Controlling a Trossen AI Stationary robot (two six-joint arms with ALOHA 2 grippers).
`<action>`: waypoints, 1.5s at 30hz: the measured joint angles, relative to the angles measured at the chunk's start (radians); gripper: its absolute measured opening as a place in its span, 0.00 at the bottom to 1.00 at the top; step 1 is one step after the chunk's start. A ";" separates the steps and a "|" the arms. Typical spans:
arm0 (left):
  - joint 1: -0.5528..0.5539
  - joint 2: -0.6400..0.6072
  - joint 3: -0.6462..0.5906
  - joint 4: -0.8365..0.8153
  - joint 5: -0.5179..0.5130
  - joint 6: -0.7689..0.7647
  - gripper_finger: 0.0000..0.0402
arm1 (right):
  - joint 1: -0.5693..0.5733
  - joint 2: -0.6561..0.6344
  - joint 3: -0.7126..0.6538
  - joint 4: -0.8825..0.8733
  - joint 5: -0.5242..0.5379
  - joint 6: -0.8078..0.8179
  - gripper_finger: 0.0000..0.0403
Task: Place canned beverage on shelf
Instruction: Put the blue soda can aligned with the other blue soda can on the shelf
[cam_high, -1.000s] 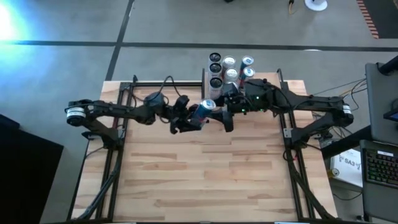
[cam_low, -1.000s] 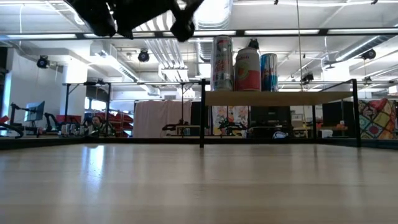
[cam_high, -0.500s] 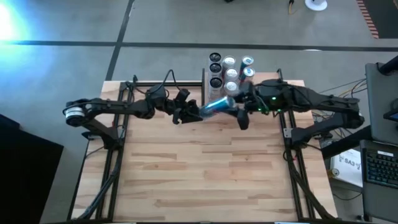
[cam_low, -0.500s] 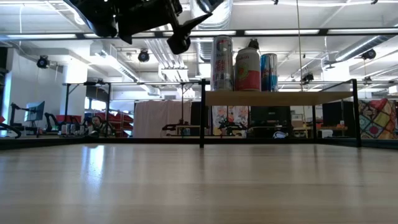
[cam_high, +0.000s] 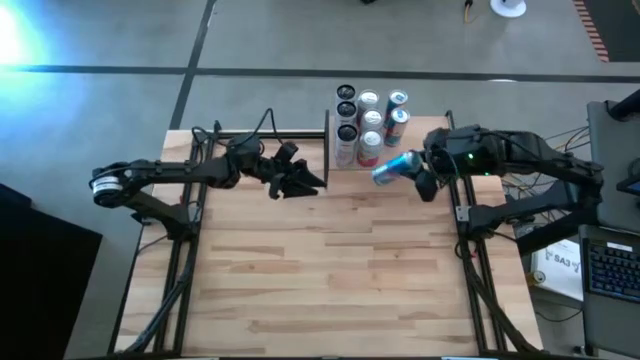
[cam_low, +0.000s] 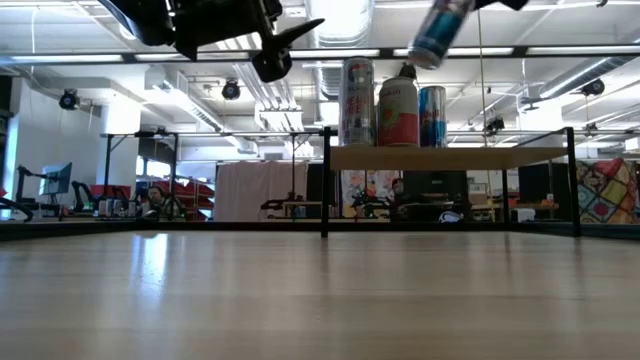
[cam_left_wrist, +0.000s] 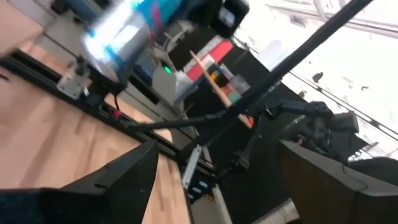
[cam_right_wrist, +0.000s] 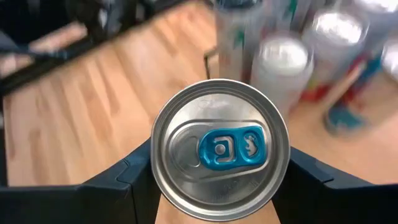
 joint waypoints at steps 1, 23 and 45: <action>0.002 -0.006 0.000 0.000 -0.008 0.004 0.75 | -0.001 -0.004 0.000 -0.036 -0.006 0.005 0.55; 0.007 -0.005 0.008 -0.018 -0.113 0.063 0.75 | -0.394 0.221 0.029 -0.182 -0.145 -0.346 0.55; 0.007 -0.004 0.006 -0.081 -0.137 0.139 0.75 | -0.488 0.408 0.198 -0.267 -0.150 -0.561 0.56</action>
